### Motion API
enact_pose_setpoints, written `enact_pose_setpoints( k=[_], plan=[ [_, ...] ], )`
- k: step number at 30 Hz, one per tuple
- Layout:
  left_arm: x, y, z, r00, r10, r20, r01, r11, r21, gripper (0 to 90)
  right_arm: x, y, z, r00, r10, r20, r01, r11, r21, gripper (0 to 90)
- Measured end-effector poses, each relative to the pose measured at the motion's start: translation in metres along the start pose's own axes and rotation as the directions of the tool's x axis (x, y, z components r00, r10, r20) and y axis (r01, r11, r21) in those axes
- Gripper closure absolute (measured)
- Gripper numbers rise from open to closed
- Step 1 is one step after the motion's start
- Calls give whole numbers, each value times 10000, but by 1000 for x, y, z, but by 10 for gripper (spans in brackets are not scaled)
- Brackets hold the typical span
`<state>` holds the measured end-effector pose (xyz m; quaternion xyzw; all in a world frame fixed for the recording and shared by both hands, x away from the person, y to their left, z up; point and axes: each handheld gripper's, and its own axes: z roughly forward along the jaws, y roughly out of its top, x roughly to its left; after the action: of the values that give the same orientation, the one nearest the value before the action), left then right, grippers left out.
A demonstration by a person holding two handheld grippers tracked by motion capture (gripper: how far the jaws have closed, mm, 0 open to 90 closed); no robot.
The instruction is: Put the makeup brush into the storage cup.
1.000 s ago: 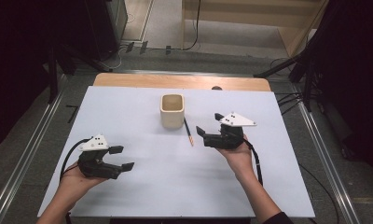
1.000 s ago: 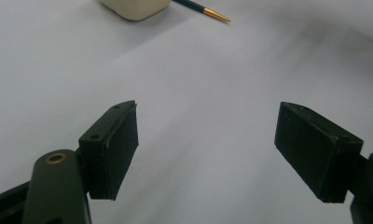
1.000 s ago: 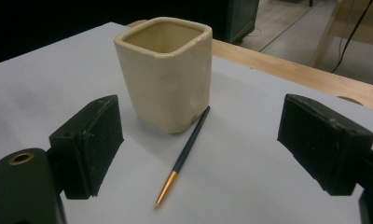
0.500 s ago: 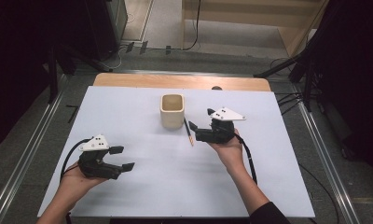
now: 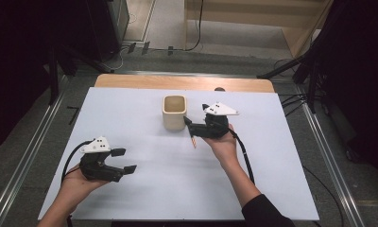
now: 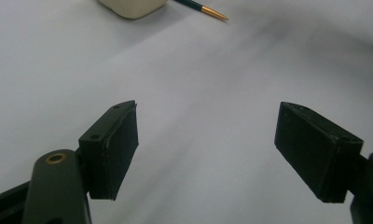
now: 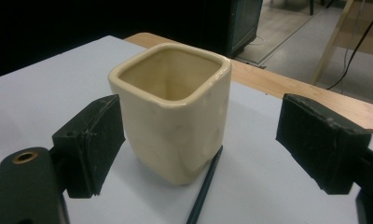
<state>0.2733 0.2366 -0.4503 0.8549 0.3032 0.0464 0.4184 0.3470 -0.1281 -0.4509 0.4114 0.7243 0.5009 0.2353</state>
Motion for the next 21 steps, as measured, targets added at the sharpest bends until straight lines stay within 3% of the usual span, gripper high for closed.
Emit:
enact_pose_setpoints(
  k=[6,15,18,19,21],
  plan=[
    [0,0,-1,10000,-26,-21,26,10000,-22,227,1,5,5,10000,57,-24,-57,9998,-166,164],
    [0,0,-1,10000,-66,-24,66,10000,-36,227,-4,11,8,9988,207,-439,-165,9953,956,164],
    [1,-1,-1,9999,-113,-10,113,9999,-15,227,-8,18,6,9925,394,-1160,-163,9809,1938,154],
    [1,-1,-1,9999,-113,-10,113,9999,-15,227,-8,18,6,9925,394,-1160,-163,9809,1938,154],
    [1,-1,-1,9999,-116,-9,116,9999,2,227,-10,24,6,9922,187,-1232,168,9595,2812,150]
  ],
)
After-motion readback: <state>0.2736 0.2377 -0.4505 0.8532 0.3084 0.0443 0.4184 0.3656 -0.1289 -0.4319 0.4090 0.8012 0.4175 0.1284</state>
